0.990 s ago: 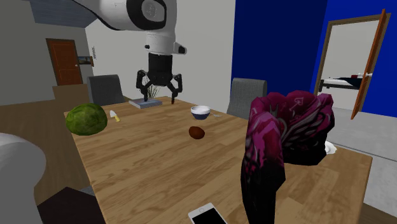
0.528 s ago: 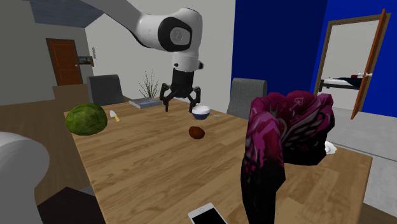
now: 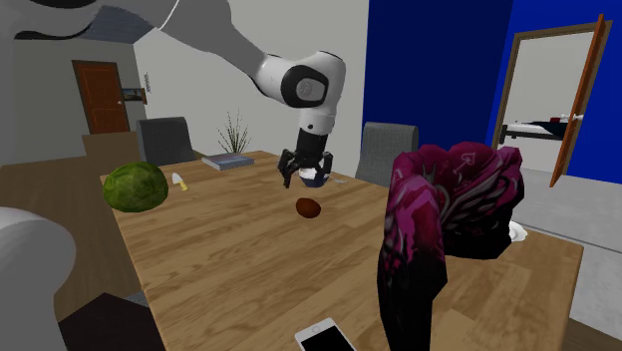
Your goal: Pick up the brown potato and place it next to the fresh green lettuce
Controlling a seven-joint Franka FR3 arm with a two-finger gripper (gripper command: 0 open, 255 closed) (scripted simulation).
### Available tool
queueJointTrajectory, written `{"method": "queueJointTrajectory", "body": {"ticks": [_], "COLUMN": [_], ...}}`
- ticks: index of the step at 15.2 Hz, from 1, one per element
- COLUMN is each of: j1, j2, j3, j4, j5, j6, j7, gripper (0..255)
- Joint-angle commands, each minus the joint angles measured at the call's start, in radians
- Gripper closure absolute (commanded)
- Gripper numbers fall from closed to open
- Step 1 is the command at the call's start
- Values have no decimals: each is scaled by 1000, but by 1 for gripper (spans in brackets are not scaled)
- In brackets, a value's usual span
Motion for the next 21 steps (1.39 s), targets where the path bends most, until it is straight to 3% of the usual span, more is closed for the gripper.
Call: {"method": "queueJointTrajectory", "body": {"ticks": [1, 6, 11, 21], "j1": [-31, -122, -206, -184], "j2": [110, 335, 553, 571], "j3": [20, 96, 173, 185], "j4": [100, 346, 639, 571], "j5": [68, 166, 214, 231], "j6": [-26, -99, -189, -106], "j7": [-91, -243, -328, -344], "gripper": [0, 0, 0, 0]}}
